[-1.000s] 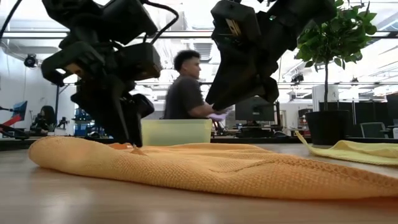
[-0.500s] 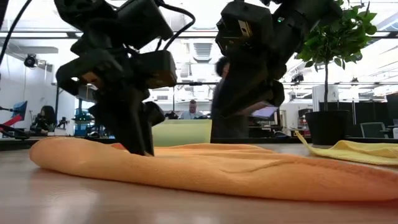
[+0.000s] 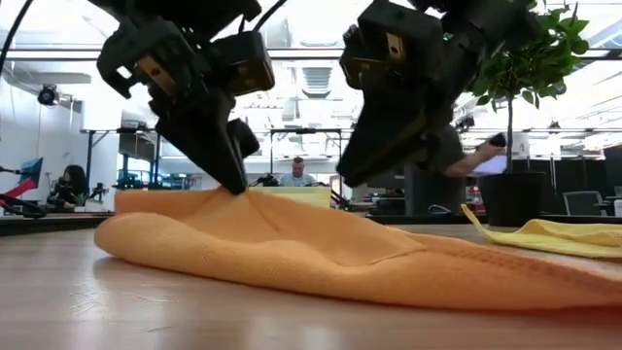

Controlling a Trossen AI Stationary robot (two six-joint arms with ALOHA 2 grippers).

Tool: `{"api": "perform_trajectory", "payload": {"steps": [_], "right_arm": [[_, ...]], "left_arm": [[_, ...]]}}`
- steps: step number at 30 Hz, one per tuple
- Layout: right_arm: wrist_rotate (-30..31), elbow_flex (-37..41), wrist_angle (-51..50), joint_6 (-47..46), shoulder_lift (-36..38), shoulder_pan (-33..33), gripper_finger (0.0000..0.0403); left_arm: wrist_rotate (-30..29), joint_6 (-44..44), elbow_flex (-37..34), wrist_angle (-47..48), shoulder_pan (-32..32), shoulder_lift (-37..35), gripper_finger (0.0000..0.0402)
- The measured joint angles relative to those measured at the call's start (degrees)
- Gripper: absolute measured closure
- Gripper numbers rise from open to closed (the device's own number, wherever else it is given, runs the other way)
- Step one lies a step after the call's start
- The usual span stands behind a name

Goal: Fold microfiber towels
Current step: Fold the orange microfiber cloth

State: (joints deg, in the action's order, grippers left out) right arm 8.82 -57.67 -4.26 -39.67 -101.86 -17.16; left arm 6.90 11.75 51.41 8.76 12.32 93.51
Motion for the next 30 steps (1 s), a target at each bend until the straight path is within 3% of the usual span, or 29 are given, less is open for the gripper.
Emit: {"api": "perform_trajectory", "payload": {"steps": [10, 18, 30], "right_arm": [[-3.0, 0.2, 12.5, 0.9, -4.9, 8.8, 0.0305], [-5.3, 0.0, 14.1, -0.2, -9.6, 11.6, 0.0305], [-7.1, -0.2, 18.3, -1.7, -13.3, 11.5, 0.0305]], "left_arm": [[-0.4, 0.0, -0.4, -0.4, 0.0, -0.5, 0.0386], [-0.6, 2.3, -1.2, -0.2, 0.0, -0.5, 0.0384], [0.0, 4.4, -1.1, 1.3, 1.3, -0.5, 0.0305]]}}
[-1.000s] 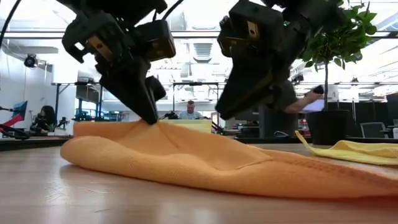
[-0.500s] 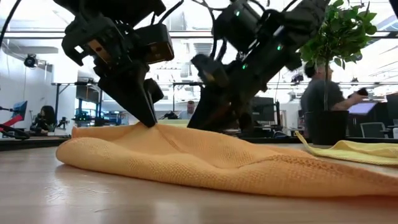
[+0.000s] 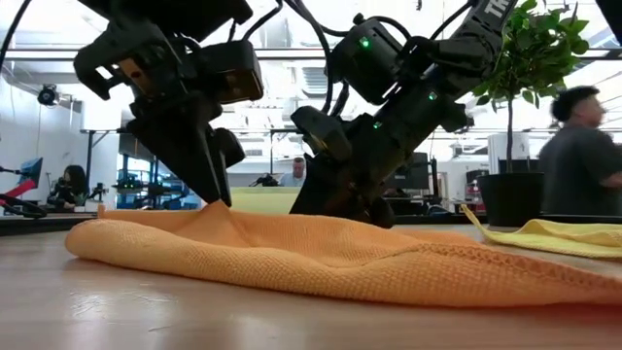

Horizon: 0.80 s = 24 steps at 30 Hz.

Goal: Fold microfiber towels
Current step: Fold the orange microfiber cloth

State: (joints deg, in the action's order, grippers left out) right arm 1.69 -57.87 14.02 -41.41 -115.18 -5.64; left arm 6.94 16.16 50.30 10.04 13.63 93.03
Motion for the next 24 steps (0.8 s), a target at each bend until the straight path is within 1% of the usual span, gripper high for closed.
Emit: {"api": "perform_trajectory", "payload": {"steps": [3, 6, 8, 10, 14, 15, 17, 24], "right_arm": [[-0.1, 0.0, 0.0, 0.0, 0.0, 0.2, 0.0305], [-0.1, 0.0, 0.0, -0.6, 0.0, 0.4, 0.0306], [-0.1, 0.0, -0.1, -0.6, 0.0, 0.5, 0.0306], [0.0, 0.0, -0.1, -0.6, 0.0, 0.5, 0.0305], [0.1, 0.0, -0.3, -0.6, 0.0, 0.5, 0.0306], [0.1, 0.0, -0.3, -0.6, 0.0, 0.5, 0.0306], [0.1, 0.0, -0.3, -0.6, 0.0, 0.5, 0.0306], [0.4, 0.0, -1.1, -0.6, 0.0, 0.6, 0.0307]], "left_arm": [[-0.6, 0.0, 0.1, 0.3, 0.6, 0.3, 0.0306], [-5.5, 0.0, 0.9, 2.6, 1.9, 0.3, 0.0317], [-8.8, 0.0, 1.4, 4.7, 2.9, 0.3, 0.0330], [-10.7, 0.0, 1.8, 5.8, 3.8, 0.2, 0.0347], [-11.9, 0.0, 2.7, 6.0, 5.3, 0.0, 0.0390], [-12.1, 0.0, 2.9, 6.0, 5.6, 0.0, 0.0396], [-13.2, -0.1, 3.5, 5.9, 6.0, 0.0, 0.0397], [-14.2, -0.1, 5.4, 6.3, 6.1, -0.4, 0.0401]]}}
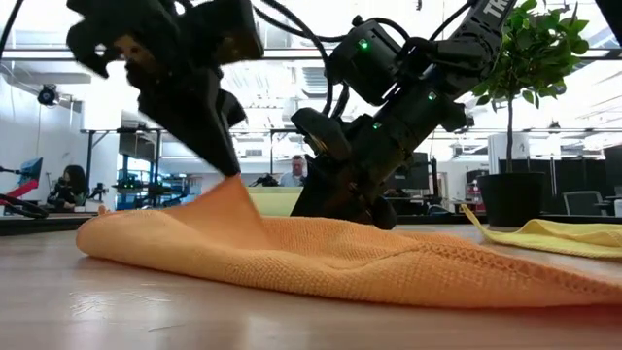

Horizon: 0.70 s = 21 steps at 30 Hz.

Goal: Fold microfiber towels
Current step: Fold the orange microfiber cloth

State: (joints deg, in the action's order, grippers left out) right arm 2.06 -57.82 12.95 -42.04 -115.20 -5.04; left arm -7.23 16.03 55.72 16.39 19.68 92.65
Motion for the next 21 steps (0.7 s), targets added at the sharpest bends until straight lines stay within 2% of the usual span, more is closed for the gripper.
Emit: {"api": "perform_trajectory", "payload": {"steps": [5, 9, 13, 21], "right_arm": [[1.1, -0.2, -3.4, -1.4, 0.2, 0.1, 0.0307], [1.6, -0.1, -4.0, -2.1, 0.2, 0.1, 0.0308], [2.3, -0.1, -3.9, -3.4, 0.5, 0.1, 0.0307], [3.6, 0.2, -5.0, -7.3, 1.9, 0.1, 0.0307]], "left_arm": [[-0.2, 0.1, 2.0, 2.9, 0.7, -3.3, 0.0401], [4.1, 0.7, 2.5, 3.9, 2.8, -5.3, 0.0401], [8.4, 6.3, 2.3, 3.9, 6.3, -5.4, 0.0401], [9.3, 21.5, 2.0, 3.6, 14.6, -4.5, 0.0402]]}}
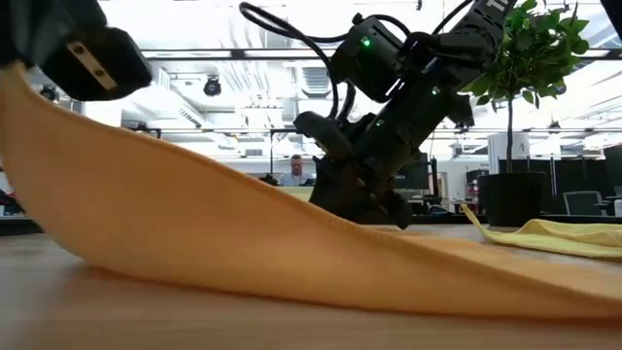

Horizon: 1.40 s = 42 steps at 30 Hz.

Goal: Fold microfiber towels
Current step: Fold the orange microfiber cloth

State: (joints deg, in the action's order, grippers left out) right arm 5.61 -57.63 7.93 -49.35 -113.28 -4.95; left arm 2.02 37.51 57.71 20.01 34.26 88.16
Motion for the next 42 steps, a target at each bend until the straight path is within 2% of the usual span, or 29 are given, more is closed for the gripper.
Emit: {"api": "perform_trajectory", "payload": {"steps": [9, 17, 23, 27, 30, 34, 37, 42], "right_arm": [[2.4, 0.1, -4.9, 0.3, 8.3, -0.1, 0.0307], [3.6, 0.0, -12.7, 7.9, 17.3, -2.0, 0.0307], [0.1, 0.4, -17.9, 21.2, 25.3, -11.7, 0.0307], [0.4, 2.1, -18.5, 23.5, 27.8, -22.4, 0.0307], [2.5, 3.2, -18.0, 22.2, 27.7, -30.0, 0.0307], [11.0, 3.7, -18.0, 15.6, 24.7, -36.8, 0.0307], [13.0, 2.8, -17.5, 12.7, 21.3, -39.1, 0.0297], [13.0, -1.9, -17.7, 14.6, 13.6, -40.9, 0.0255]], "left_arm": [[0.8, 1.2, -0.2, -3.8, 4.1, 0.0, 0.0402], [0.1, 2.4, -2.2, -9.7, 4.1, 0.5, 0.0402], [-0.8, 7.7, -3.7, -12.1, 4.2, 2.9, 0.0401], [-0.8, 7.4, -3.6, -12.3, 4.6, 4.5, 0.0401], [-0.8, 7.2, -3.6, -12.4, 4.5, 4.5, 0.0401], [-0.8, 6.6, -3.7, -12.0, 4.5, 4.5, 0.0401], [-0.8, 6.6, -3.7, -12.0, 4.6, 4.5, 0.0401], [-0.8, 5.7, -3.7, -11.8, 4.8, 4.5, 0.0401]]}}
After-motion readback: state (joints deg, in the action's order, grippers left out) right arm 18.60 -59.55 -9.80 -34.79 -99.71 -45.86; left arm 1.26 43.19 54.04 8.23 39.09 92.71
